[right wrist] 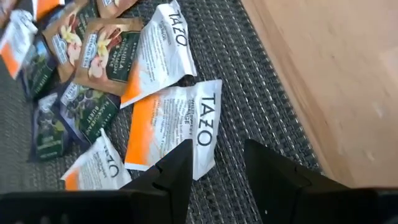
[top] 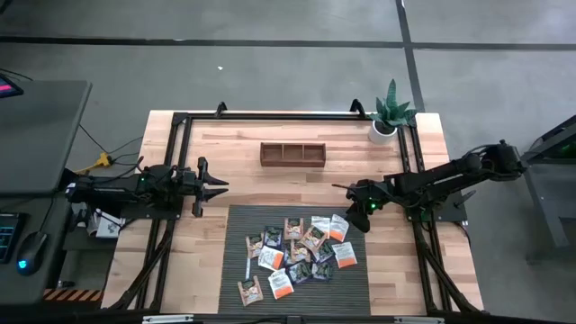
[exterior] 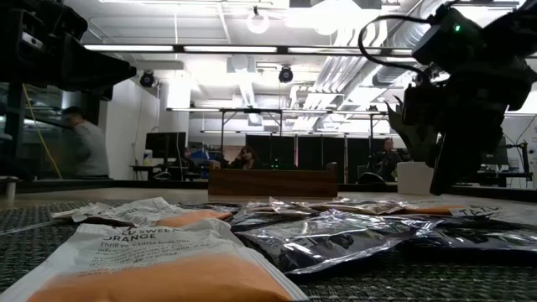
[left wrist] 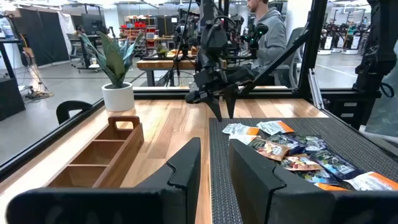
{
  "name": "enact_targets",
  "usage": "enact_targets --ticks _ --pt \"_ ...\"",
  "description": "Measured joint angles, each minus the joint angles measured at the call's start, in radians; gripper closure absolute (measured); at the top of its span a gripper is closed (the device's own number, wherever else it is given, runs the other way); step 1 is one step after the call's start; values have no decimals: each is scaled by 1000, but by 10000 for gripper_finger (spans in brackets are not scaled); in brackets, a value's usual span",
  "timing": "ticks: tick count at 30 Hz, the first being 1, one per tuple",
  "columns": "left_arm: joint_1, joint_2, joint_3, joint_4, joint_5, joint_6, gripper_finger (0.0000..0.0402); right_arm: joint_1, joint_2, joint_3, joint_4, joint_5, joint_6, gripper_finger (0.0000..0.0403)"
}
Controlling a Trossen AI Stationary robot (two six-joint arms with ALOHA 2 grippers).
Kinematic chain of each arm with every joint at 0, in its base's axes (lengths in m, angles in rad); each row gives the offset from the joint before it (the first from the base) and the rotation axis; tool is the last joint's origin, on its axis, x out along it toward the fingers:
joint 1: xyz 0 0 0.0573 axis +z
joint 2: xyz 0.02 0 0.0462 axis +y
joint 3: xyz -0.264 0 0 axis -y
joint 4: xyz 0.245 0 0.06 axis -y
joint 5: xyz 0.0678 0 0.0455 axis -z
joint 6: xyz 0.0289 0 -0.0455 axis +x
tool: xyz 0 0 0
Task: Pick & Place Tea
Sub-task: Put the orange tea bag into the middle compartment of the wooden organizer
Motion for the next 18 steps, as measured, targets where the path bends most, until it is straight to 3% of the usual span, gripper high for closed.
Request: enact_targets --ticks 7,18 --pt "0 0 0 0 0 0 319 73 23 96 -137 99 -14 262" --pt "0 0 0 0 0 0 319 140 248 253 -246 220 -39 262"
